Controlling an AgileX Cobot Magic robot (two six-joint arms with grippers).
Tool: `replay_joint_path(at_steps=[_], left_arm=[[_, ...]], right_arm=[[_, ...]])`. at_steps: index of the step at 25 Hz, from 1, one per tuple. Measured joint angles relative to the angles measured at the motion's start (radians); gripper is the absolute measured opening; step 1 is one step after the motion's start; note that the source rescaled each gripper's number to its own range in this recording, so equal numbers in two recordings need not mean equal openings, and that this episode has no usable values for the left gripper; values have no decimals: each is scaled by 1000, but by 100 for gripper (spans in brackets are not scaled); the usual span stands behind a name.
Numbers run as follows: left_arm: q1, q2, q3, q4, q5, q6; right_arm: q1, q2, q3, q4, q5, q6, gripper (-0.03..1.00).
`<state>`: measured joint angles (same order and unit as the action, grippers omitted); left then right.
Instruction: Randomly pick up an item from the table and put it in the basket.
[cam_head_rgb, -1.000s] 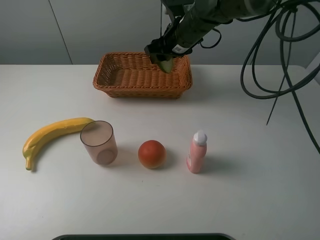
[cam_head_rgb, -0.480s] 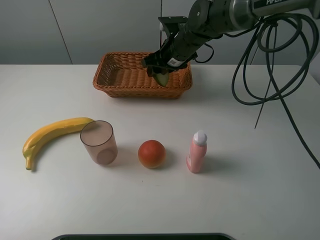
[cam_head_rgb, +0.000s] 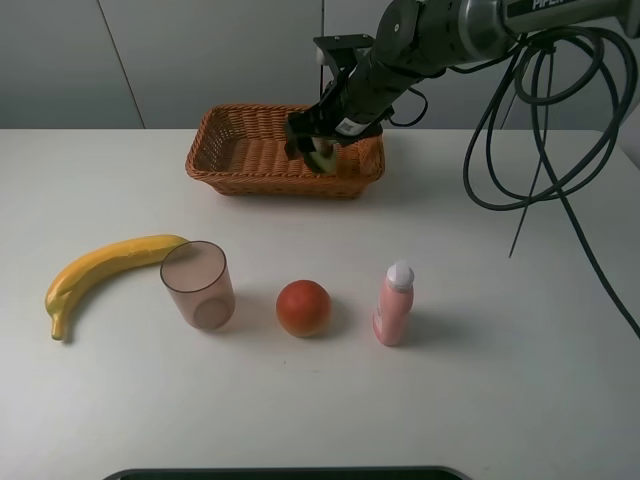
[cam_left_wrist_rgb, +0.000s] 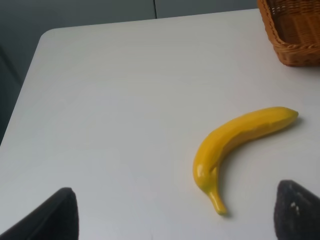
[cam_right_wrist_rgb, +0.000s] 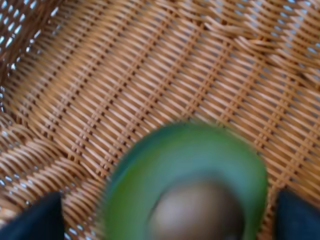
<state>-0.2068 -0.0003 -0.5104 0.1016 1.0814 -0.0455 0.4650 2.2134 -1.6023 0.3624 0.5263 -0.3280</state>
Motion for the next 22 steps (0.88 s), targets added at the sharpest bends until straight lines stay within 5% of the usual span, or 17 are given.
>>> replay_joint_path(at_steps=[14, 22], left_arm=[[0, 0, 0, 0, 0, 0], [0, 0, 0, 0, 0, 0]], right_arm=[[0, -37, -14, -15, 35, -5, 99], [0, -308, -18, -121, 202, -2, 99]])
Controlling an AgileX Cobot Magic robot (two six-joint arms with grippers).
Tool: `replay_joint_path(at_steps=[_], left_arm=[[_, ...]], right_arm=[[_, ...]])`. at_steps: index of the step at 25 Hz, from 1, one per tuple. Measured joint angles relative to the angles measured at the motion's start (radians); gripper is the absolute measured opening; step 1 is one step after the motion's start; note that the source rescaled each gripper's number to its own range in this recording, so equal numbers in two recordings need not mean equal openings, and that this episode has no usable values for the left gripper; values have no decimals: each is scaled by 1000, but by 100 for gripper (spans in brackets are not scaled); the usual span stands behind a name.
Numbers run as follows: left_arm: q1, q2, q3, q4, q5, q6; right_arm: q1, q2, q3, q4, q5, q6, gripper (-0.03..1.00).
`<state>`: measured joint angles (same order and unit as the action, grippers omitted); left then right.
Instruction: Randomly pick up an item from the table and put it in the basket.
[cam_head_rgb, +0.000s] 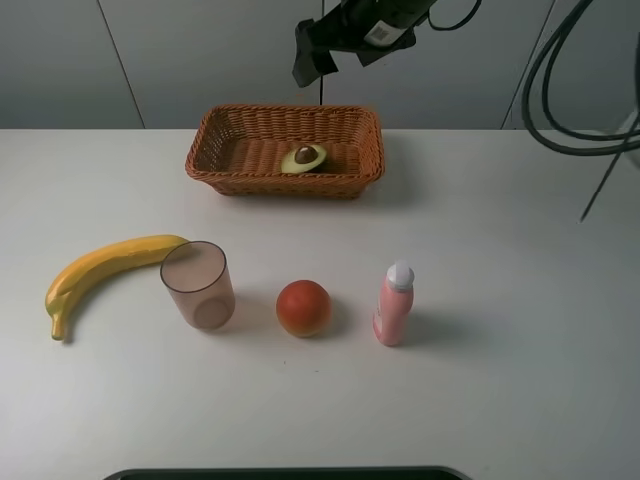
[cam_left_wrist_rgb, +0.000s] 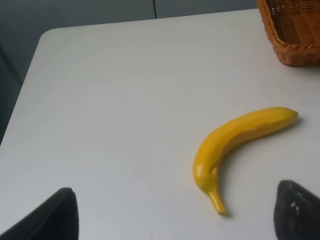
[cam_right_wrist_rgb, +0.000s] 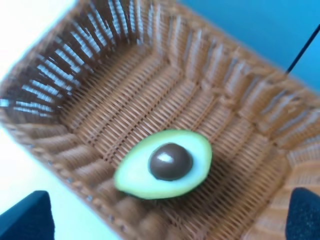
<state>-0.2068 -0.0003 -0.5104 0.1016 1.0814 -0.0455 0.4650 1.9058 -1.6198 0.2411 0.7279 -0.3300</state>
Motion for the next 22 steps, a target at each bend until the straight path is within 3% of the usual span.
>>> replay_joint_path(at_steps=[12, 18, 22], left_arm=[[0, 0, 0, 0, 0, 0], [0, 0, 0, 0, 0, -2], [0, 0, 0, 0, 0, -2]], right_arm=[[-124, -476, 0, -223, 460, 38, 99], [-134, -767, 65, -304, 485, 42, 99], [-134, -1018, 210, -308, 485, 63, 99]])
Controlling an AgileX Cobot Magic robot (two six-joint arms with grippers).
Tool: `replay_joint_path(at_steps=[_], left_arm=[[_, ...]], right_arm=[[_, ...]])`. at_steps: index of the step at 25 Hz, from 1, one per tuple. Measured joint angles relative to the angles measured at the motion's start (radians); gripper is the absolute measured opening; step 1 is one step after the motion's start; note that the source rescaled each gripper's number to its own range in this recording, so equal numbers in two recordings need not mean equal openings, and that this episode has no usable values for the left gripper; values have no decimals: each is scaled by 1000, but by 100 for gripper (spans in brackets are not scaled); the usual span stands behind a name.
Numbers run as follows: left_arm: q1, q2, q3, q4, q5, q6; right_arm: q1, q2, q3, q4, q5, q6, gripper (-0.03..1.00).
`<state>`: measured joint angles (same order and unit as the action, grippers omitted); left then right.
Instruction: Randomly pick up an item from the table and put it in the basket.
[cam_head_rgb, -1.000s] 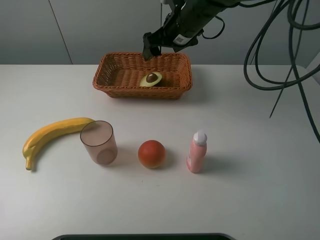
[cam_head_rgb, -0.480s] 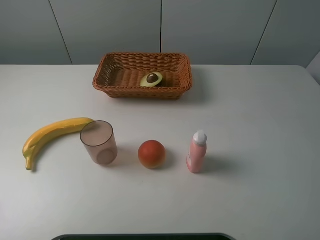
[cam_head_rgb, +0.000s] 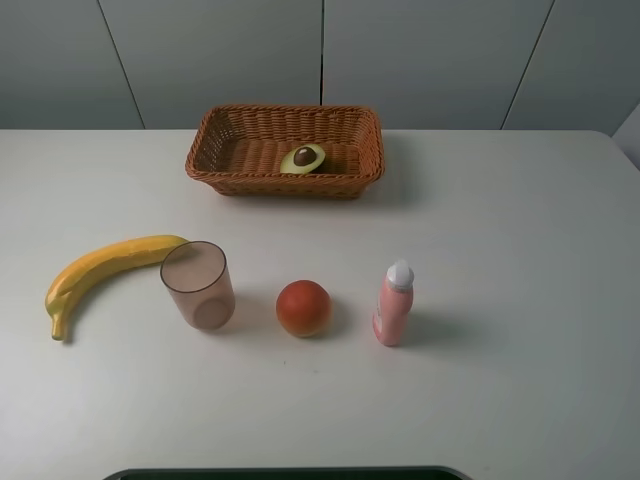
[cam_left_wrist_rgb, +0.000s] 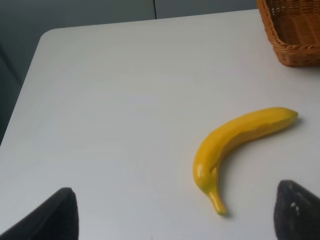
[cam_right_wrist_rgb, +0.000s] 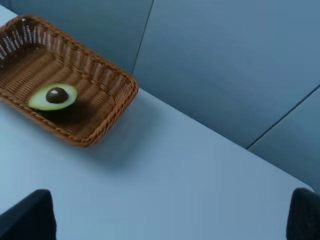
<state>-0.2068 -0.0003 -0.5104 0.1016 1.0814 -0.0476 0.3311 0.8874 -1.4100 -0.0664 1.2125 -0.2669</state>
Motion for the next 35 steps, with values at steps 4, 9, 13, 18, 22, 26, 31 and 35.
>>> replay_joint_path(at_steps=[4, 9, 13, 18, 22, 26, 31, 35], left_arm=[[0, 0, 0, 0, 0, 0], [0, 0, 0, 0, 0, 0], [0, 0, 0, 0, 0, 0], [0, 0, 0, 0, 0, 0], [0, 0, 0, 0, 0, 0], [0, 0, 0, 0, 0, 0], [0, 0, 0, 0, 0, 0], [0, 0, 0, 0, 0, 0]], right_arm=[[0, -264, 199, 0, 7, 32, 99], [0, -587, 494, 2, 11, 123, 99], [0, -799, 720, 42, -48, 182, 99], [0, -884, 874, 54, -63, 222, 99], [0, -884, 890, 54, -96, 224, 99], [0, -887, 896, 54, -113, 236, 99], [0, -888, 896, 58, -115, 244, 100], [-74, -888, 896, 58, -115, 251, 100]])
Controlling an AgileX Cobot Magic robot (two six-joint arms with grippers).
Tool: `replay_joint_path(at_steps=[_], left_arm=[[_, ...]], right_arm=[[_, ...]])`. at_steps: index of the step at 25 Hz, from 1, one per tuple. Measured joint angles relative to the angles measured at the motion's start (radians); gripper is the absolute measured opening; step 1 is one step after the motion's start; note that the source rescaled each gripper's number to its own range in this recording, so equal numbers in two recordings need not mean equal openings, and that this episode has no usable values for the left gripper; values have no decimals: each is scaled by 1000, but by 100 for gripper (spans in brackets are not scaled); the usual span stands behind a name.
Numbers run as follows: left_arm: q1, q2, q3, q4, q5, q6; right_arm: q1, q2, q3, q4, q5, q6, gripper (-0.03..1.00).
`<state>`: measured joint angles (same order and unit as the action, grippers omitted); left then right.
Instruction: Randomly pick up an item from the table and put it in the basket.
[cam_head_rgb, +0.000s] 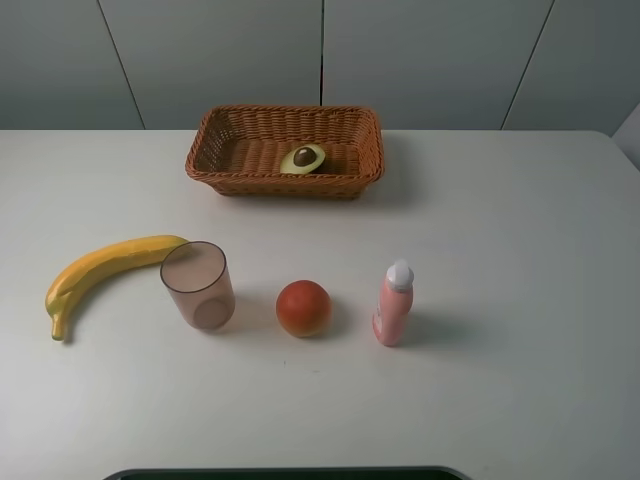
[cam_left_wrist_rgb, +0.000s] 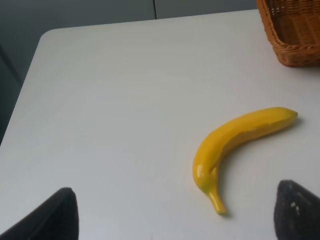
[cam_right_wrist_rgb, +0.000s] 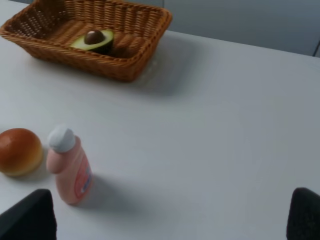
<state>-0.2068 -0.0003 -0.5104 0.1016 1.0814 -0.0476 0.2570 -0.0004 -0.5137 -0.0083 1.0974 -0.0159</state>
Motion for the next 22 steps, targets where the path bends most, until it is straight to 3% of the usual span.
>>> replay_joint_path(at_steps=[5, 8, 22], left_arm=[[0, 0, 0, 0, 0, 0], [0, 0, 0, 0, 0, 0], [0, 0, 0, 0, 0, 0]], right_arm=[[-234, 0, 0, 0, 0, 4, 100], [-320, 0, 0, 0, 0, 4, 100], [-337, 0, 0, 0, 0, 4, 100]])
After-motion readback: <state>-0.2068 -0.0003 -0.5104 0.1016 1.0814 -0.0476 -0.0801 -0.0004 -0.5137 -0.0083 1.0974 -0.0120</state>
